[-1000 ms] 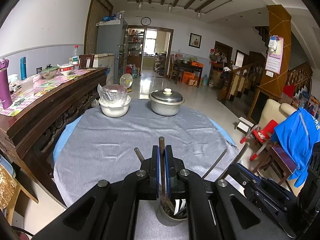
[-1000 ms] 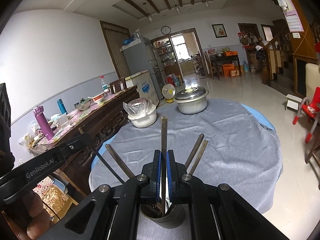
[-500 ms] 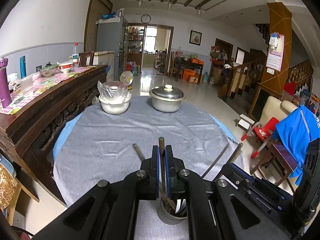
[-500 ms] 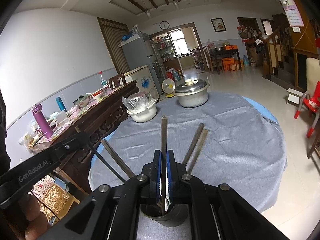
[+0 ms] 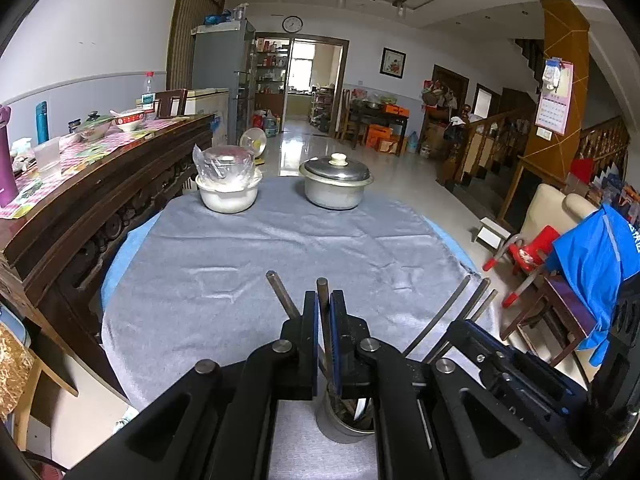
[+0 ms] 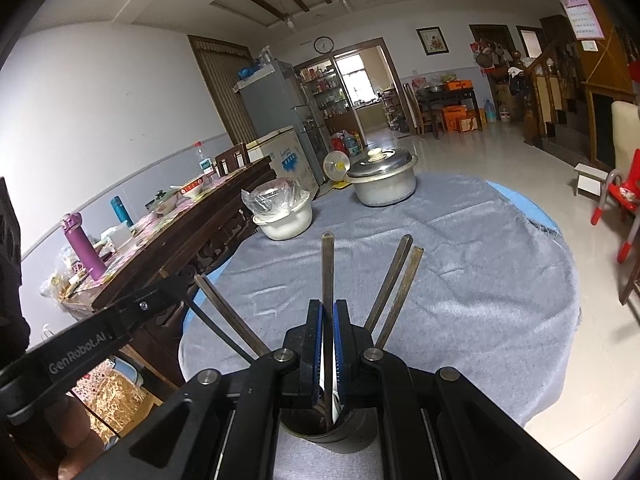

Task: Organize utensils
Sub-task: 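Open both tools to release the chopsticks into the holder cup, then pull both open tools back up and away from the holder cup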

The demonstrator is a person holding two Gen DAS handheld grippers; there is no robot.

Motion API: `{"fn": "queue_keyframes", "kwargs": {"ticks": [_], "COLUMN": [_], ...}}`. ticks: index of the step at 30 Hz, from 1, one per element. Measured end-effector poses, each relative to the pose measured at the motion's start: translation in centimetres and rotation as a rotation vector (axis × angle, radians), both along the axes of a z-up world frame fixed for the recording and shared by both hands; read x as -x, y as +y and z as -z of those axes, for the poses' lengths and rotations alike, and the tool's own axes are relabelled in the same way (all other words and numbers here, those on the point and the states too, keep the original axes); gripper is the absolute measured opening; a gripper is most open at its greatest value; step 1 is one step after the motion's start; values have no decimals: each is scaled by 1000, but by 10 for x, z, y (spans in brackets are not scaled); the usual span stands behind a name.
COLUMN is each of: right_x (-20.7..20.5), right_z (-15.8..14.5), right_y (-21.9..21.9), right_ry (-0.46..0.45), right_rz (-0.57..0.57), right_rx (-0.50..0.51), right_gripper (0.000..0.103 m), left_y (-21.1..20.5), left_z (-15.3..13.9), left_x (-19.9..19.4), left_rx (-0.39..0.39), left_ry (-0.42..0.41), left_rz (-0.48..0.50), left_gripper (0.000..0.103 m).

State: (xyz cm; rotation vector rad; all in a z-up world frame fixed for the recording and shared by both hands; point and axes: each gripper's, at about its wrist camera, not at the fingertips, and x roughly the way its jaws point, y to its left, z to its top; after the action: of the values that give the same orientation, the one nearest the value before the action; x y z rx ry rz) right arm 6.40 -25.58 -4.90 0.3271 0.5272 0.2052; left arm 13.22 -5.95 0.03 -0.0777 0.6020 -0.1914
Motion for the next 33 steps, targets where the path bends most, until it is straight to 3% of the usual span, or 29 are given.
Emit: {"fn": "queue_keyframes", "kwargs": {"ticks": [3,5,6,7,10,14,22,24,26,33], "right_x": [0,0,1,2,4,7,14,17,23,37], "right_z": [0,1,1,0,-1,-3,-6,-8,-10,-20], "right_y": [-4,-7,-8,-9,-13,-15,-19,-19,-18,-10], "right_ry": [-6,-9,-12,-15,-27,-40,-48,-53,-68,-69], "right_rz": [-5,-6,-2,1,-5,-5,-8,-9,-11,-21], "right_rx": [-33,-43,-43,-47,-65,-75,-83,-84,-77,-31], "right_gripper": [7,7,7,7,9,24,30,42,48,48], "left_y": [-1,-1,-1,0,2,5,18,22,25,38], "left_z": [-1,-2,-3,-4,-8,-11,-13,-13,-14,-20], "left_x": [-1,2,4,6,12,15,22,25,27,35], "left_rx": [-22,-43,-50,-55,-81,-114,-140,-136,-134,-133], "left_ry": [-8,-25,-32,-46,-84,-100,-91,-86,-90,-101], "left_rz": [-9,-16,-20,-31,-53,-78,-121,-124,-136,-163], "left_gripper": [10,29,49,63,66,77,84,85,85,88]}}
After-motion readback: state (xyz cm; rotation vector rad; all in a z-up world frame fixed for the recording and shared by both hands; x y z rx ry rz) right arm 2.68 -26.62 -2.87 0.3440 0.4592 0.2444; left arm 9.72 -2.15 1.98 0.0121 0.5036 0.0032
